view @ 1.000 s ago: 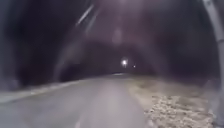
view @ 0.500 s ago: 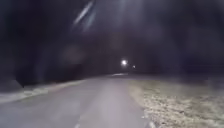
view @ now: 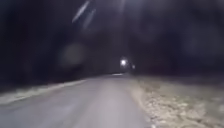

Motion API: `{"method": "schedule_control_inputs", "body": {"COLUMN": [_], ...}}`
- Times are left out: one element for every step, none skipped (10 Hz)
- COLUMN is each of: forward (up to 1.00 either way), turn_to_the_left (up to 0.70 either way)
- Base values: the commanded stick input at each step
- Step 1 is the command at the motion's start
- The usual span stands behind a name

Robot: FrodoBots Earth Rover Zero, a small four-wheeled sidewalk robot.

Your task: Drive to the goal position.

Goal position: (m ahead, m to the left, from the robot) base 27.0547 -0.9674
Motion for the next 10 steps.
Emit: {"method": "schedule_control_inputs", "body": {"forward": [0.85, 0.85, 0.85, 0.85, 0.85, 0.85, 0.85, 0.85, 0.85, 0.85], "turn_to_the_left": [0.00, 0.00, 0.00, 0.22, 0.34, 0.14, 0.00, 0.00, 0.00, 0.00]}}
